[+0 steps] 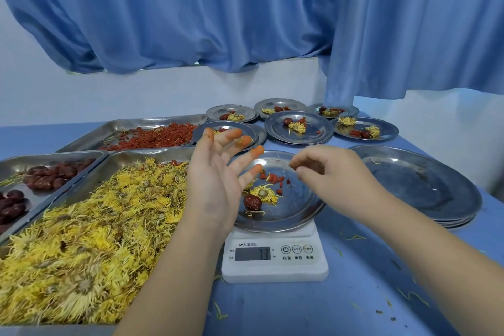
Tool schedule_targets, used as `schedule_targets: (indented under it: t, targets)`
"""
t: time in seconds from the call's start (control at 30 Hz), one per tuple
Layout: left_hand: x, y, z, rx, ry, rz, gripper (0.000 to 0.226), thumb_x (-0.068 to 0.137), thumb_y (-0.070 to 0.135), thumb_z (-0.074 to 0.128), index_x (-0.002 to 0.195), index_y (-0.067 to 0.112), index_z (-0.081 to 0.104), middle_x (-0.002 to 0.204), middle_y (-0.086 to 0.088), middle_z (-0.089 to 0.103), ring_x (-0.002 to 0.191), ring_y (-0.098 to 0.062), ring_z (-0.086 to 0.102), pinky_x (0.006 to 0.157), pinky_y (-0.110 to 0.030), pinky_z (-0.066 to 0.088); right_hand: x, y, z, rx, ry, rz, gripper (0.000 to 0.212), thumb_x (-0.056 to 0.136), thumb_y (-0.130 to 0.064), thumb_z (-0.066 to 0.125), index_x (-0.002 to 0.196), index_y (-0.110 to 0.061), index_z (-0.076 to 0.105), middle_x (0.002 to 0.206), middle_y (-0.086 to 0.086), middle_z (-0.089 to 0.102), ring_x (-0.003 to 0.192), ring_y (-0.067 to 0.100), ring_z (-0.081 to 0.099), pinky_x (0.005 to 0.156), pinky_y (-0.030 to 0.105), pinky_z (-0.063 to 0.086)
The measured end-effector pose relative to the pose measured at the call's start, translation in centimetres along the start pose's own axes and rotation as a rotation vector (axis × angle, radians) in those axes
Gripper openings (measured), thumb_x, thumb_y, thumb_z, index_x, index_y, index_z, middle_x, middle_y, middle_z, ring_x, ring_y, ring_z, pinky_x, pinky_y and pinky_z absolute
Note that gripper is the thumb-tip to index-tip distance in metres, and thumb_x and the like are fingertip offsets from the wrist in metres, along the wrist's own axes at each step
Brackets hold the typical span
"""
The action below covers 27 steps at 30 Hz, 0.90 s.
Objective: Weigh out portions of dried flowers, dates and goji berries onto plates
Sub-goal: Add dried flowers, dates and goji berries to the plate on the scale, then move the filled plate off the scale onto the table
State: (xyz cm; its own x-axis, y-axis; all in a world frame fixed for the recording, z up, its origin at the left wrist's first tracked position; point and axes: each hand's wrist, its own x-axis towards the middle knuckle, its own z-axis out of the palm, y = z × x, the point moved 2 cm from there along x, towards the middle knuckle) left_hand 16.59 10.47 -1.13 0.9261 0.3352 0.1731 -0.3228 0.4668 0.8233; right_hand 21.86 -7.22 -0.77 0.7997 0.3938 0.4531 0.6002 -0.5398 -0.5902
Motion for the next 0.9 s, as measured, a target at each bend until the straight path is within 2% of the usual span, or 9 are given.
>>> schedule_targets:
  t: [0.1,0.13,0.17,0.23,0.3,0.47,0.63,0.73,0.9]
  targets:
    - [0.1,0.2,-0.3,-0.037,0.009,-0.008,0.050,0.100,0.052,0.032,0.102,0.016,0.067,0.109,-0.009,0.070,0.104,-0.030,0.069,0.091,-0.045,0.052,-1.2,0.3,-1.0,0.007,0.076,0.031,0.019,0.085,-0.022,0.061,0.074,-0.037,0.060,0.063,-0.014,0.062,0.062,0.000,0.058,0.055,0.010,0.041]
    - [0.1,0.3,-0.4,-0.044,0.012,-0.014,0.051,0.100,0.053,0.032,0.103,0.017,0.067,0.111,-0.009,0.070,0.104,-0.030,0.069,0.092,-0.045,0.051,-1.8,0.5,-1.3,0.026,0.075,0.068,0.016,0.085,-0.023,0.060,0.073,-0.034,0.059,0.060,-0.010,0.062,0.055,0.004,0.058,0.054,0.017,0.043]
    - [0.1,0.3,-0.5,-0.048,0.013,-0.020,0.051,0.100,0.054,0.032,0.104,0.017,0.067,0.114,-0.009,0.070,0.104,-0.030,0.069,0.092,-0.045,0.051,-2.3,0.8,-1.4,0.047,0.056,0.120,0.014,0.085,-0.023,0.059,0.073,-0.031,0.058,0.058,-0.005,0.062,0.048,0.007,0.057,0.051,0.023,0.044]
    - [0.1,0.3,-0.5,-0.053,0.009,-0.030,0.052,0.099,0.054,0.032,0.107,0.016,0.067,0.117,-0.010,0.070,0.105,-0.030,0.069,0.089,-0.045,0.052,-3.3,1.4,-1.1,0.082,-0.010,0.255,0.011,0.086,-0.025,0.057,0.075,-0.026,0.053,0.054,0.001,0.062,0.039,0.012,0.057,0.043,0.024,0.044]
    - [0.0,0.3,-0.5,-0.056,0.000,-0.032,0.053,0.099,0.055,0.032,0.110,0.016,0.067,0.117,-0.010,0.070,0.105,-0.029,0.069,0.086,-0.043,0.052,-4.0,1.9,-0.3,0.146,-0.055,0.387,0.012,0.087,-0.027,0.057,0.079,-0.021,0.050,0.052,-0.001,0.063,0.037,0.016,0.058,0.036,0.020,0.039]
    - [-0.1,0.4,-0.6,-0.067,-0.014,-0.022,0.052,0.099,0.055,0.032,0.109,0.016,0.066,0.117,-0.011,0.069,0.104,-0.029,0.070,0.086,-0.043,0.052,-4.3,2.5,1.9,0.440,-0.023,0.563,0.013,0.090,-0.016,0.054,0.086,-0.010,0.044,0.052,0.003,0.063,0.042,0.025,0.059,0.036,0.023,0.036]
    - [-0.1,0.4,-0.7,-0.092,-0.032,-0.026,0.052,0.098,0.055,0.033,0.106,0.016,0.066,0.106,-0.009,0.073,0.104,-0.031,0.070,0.085,-0.044,0.050,-4.3,2.5,2.0,0.691,0.016,0.584,0.009,0.091,-0.003,0.055,0.091,-0.008,0.047,0.049,0.009,0.058,0.049,0.027,0.054,0.040,0.026,0.039]
    - [-0.4,0.3,-0.3,-0.122,-0.055,-0.023,0.050,0.097,0.054,0.036,0.105,0.014,0.065,0.101,-0.009,0.072,0.104,-0.033,0.069,0.086,-0.045,0.050,-4.4,2.2,1.6,0.804,0.050,0.575,0.011,0.092,0.002,0.053,0.088,-0.007,0.048,0.054,0.015,0.054,0.042,0.021,0.055,0.040,0.024,0.043]
    - [-1.0,-0.2,1.0,-0.209,-0.133,-0.007,0.050,0.094,0.053,0.041,0.104,0.011,0.065,0.105,-0.012,0.069,0.108,-0.038,0.066,0.086,-0.046,0.052,-3.6,2.1,0.9,0.846,0.136,0.514,0.011,0.093,0.002,0.054,0.087,-0.006,0.049,0.048,0.010,0.056,0.040,0.018,0.055,0.043,0.022,0.048]
